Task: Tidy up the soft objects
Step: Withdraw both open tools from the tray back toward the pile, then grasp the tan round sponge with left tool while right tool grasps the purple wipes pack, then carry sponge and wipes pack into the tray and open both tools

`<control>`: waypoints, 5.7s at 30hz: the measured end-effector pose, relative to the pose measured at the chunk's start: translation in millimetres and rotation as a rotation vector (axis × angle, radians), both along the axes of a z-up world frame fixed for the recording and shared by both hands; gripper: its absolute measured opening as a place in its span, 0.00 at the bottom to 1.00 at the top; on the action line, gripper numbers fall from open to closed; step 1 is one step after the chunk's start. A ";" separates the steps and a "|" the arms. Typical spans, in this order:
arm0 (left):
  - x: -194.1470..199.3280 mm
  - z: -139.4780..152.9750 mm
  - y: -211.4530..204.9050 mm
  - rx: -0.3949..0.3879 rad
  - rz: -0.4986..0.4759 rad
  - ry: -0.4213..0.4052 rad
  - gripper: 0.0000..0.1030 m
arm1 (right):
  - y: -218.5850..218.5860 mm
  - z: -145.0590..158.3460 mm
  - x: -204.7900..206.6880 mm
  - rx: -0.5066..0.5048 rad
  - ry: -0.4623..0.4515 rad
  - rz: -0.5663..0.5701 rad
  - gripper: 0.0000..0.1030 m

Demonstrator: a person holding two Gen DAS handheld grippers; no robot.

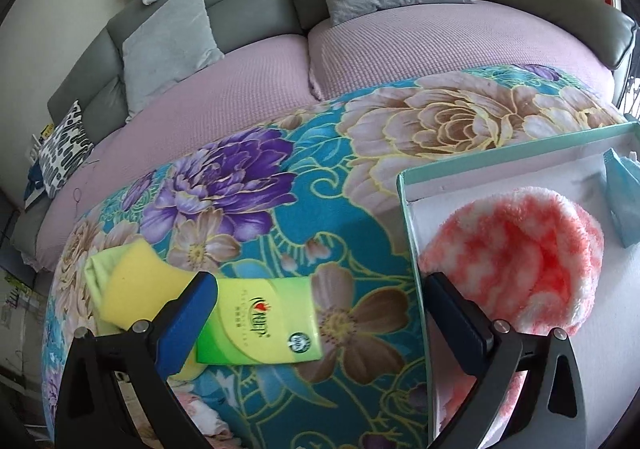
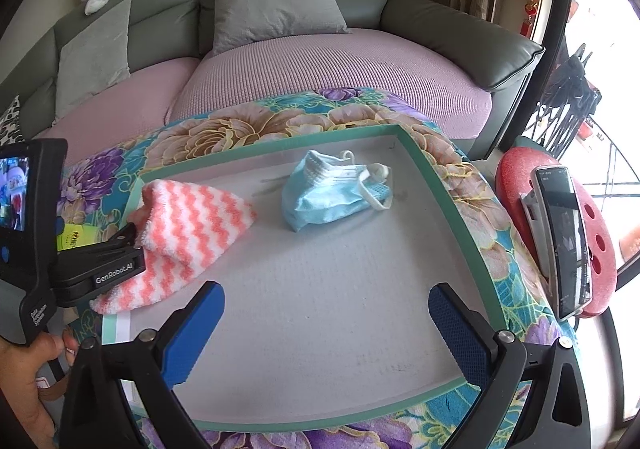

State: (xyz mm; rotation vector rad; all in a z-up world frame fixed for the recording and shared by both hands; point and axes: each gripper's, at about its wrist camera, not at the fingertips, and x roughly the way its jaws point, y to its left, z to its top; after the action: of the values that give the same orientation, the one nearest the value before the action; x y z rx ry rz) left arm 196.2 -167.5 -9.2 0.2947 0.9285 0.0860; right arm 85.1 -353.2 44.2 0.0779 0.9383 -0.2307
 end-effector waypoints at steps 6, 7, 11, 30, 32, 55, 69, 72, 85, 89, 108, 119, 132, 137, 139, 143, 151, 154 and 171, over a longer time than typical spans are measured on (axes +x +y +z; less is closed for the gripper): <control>-5.6 -0.6 13.4 0.000 0.039 0.003 1.00 | 4.7 -3.0 -0.3 0.007 0.006 0.018 1.00; -7.4 0.8 16.4 -0.011 0.048 0.002 1.00 | 5.7 -3.5 -0.5 0.008 0.006 0.022 1.00; -23.1 18.8 21.2 -0.045 0.045 -0.035 1.00 | 10.4 -1.8 -2.1 0.016 -0.005 0.038 1.00; -156.8 87.5 199.6 -0.301 0.317 -0.277 1.00 | 125.9 11.2 -33.7 0.064 -0.045 0.325 1.00; -167.1 81.9 214.8 -0.328 0.349 -0.275 1.00 | 140.5 8.6 -38.3 0.062 -0.034 0.356 1.00; -196.3 2.4 275.4 -0.411 0.439 0.001 1.00 | 254.9 -34.3 -59.2 0.074 0.111 0.616 1.00; -174.1 -10.5 267.3 -0.518 0.301 0.052 1.00 | 263.6 -54.3 -50.5 0.095 0.172 0.641 1.00; -166.2 -16.6 258.4 -0.506 0.275 0.076 0.97 | 258.3 -56.1 -47.5 0.096 0.180 0.625 1.00; -152.6 -21.4 244.2 -0.475 0.205 0.099 0.60 | 251.6 -58.2 -44.5 0.106 0.188 0.614 1.00; -153.0 -19.4 243.0 -0.486 0.191 0.095 0.49 | 250.9 -57.7 -44.6 0.106 0.187 0.617 1.00; -172.4 -5.7 258.0 -0.444 0.243 0.048 0.47 | 282.5 -58.2 -58.0 0.091 0.189 0.730 1.00; -189.9 3.2 283.2 -0.399 0.338 0.021 0.47 | 308.0 -67.4 -65.8 0.067 0.222 0.808 1.00; -197.3 -0.1 298.5 -0.422 0.380 0.016 0.47 | 330.4 -81.0 -70.5 0.011 0.226 0.846 1.00; -198.5 -0.6 300.0 -0.427 0.384 0.016 0.47 | 330.6 -75.6 -72.1 0.036 0.195 0.865 0.79; -199.1 -0.4 300.9 -0.427 0.387 0.014 0.47 | 329.9 -71.2 -73.7 0.052 0.180 0.888 0.64; -199.7 0.6 301.4 -0.426 0.391 0.011 0.47 | 327.3 -67.9 -74.5 0.070 0.176 0.917 0.60; -204.7 16.6 301.1 -0.416 0.393 -0.036 0.47 | 314.8 -44.1 -81.7 0.155 0.128 0.950 0.58; -208.8 29.4 299.3 -0.407 0.392 -0.075 0.47 | 308.4 -29.6 -86.5 0.195 0.088 0.965 0.58; -191.6 89.2 222.1 -0.354 0.186 -0.160 0.47 | 193.3 23.7 -62.9 0.232 -0.109 0.663 0.58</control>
State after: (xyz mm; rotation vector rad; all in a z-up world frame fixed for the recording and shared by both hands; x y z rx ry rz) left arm 4.6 54.6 80.0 -0.1265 0.7932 0.1128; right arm 22.2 -159.9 67.9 -0.0100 0.8329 0.4923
